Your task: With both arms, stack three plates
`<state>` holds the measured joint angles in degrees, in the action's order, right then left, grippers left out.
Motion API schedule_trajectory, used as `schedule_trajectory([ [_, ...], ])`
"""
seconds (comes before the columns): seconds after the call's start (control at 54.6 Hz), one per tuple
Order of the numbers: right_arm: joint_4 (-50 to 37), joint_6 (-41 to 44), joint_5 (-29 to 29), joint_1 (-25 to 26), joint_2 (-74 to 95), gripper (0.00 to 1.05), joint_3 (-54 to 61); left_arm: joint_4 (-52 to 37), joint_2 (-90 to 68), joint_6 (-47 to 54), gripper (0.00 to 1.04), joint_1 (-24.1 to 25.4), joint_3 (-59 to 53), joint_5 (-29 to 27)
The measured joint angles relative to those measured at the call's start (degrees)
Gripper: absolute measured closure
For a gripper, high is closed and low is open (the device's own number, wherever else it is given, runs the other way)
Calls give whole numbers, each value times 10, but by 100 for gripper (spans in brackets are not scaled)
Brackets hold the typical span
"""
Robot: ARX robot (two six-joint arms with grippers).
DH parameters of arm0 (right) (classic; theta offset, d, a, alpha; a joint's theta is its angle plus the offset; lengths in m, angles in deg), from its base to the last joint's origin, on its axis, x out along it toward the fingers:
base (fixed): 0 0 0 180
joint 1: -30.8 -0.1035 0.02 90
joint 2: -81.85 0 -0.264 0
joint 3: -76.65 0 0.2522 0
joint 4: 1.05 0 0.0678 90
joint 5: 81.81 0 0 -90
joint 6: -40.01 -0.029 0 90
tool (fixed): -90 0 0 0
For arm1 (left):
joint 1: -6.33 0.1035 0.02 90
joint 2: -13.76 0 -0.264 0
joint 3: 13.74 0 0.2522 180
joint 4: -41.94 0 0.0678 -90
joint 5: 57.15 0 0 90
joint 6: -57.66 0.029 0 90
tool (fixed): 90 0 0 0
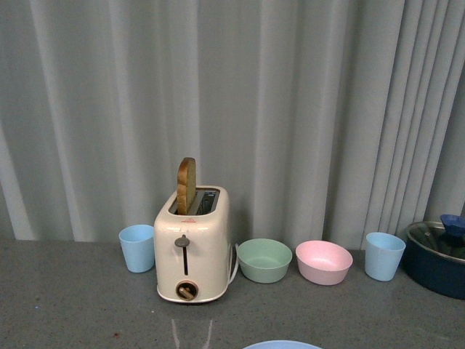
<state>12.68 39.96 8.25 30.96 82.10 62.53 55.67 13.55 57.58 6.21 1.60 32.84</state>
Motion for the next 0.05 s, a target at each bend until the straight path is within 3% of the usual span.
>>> schedule_trajectory([
  [0.055,0,0,0,0,0,7,0,0,0,0,7,0,0,0],
])
